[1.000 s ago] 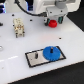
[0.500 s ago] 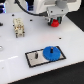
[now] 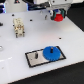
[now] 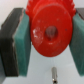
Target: Insert the blue gear onto the right peg, followed by the red gear
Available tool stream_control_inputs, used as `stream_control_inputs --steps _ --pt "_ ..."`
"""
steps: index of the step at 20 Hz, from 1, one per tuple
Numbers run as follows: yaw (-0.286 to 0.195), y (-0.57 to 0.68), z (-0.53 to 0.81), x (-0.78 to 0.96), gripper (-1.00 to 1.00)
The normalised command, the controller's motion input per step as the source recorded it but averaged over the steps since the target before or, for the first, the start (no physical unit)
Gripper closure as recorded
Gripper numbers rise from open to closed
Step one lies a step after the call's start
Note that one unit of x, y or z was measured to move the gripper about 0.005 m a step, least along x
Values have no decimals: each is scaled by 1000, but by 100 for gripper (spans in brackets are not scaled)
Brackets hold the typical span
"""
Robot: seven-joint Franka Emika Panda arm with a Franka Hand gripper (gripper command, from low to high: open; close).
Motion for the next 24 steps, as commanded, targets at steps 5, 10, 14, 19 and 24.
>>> stream_control_inputs --steps 5,10,14,19,24 --pt "0 -217 528 647 100" --pt "0 -210 516 681 100" --pt "0 -171 495 723 100" --pt "0 -191 431 768 100" --pt "0 -120 372 794 100"
